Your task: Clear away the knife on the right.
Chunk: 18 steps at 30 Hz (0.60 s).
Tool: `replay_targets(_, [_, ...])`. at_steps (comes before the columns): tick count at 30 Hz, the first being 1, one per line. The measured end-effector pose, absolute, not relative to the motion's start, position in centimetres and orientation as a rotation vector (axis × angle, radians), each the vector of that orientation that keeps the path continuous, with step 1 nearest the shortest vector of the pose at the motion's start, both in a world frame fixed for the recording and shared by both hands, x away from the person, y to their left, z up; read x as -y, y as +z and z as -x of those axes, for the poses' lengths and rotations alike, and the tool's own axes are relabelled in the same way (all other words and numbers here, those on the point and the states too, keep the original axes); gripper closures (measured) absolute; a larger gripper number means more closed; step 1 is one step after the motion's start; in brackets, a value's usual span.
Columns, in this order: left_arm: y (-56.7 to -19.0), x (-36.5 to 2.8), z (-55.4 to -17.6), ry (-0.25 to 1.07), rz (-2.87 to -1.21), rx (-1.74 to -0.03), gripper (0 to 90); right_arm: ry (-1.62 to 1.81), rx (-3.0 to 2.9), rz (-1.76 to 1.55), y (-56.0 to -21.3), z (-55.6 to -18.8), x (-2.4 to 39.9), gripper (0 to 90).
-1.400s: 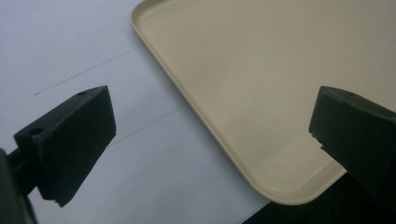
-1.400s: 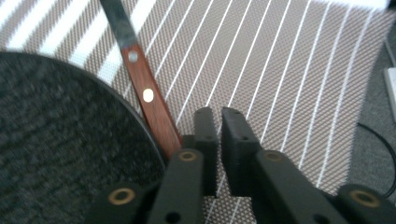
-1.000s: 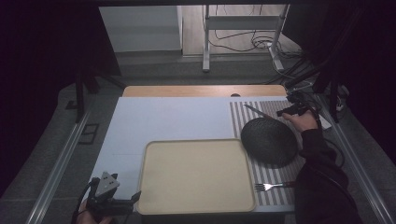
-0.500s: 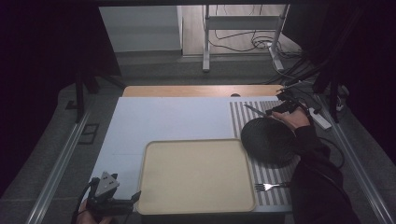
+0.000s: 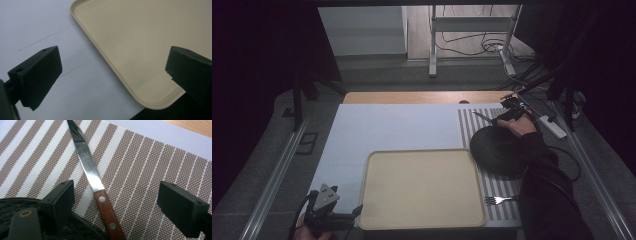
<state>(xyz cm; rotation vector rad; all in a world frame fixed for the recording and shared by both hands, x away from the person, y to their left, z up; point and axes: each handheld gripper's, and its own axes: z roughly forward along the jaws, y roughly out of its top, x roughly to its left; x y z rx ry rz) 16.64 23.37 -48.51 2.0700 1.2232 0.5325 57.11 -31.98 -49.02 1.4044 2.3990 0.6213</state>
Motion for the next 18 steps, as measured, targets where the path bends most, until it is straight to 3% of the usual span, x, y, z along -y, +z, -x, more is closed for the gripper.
replay_targets(11, [-48.5,-23.3,-16.6,0.533,-2.071,-1.225,0.6,0.569,-2.415,-1.4,-49.9,-57.6,33.2,28.5])
replay_targets(12, [-48.5,-23.3,-16.6,0.533,-2.071,-1.225,0.6,0.571,-2.429,-1.391,-49.8,-57.6,33.4,40.2])
replay_targets(13, [-48.5,-23.3,-16.6,0.533,-2.071,-1.225,0.6,0.571,-2.429,-1.391,-49.8,-57.6,33.4,40.2])
replay_targets(16, [-48.5,-23.3,-16.6,0.534,-2.073,-1.225,0.6,0.583,-2.478,-1.327,-49.4,-57.3,33.5,67.2])
replay_targets(17, [-48.5,-23.3,-16.6,0.534,-2.073,-1.225,0.6,0.583,-2.478,-1.327,-49.4,-57.3,33.5,67.2])
replay_targets(18, [-48.5,-23.3,-16.6,0.535,-2.074,-1.224,0.6,0.589,-2.488,-1.314,-49.4,-57.2,33.5,75.9])
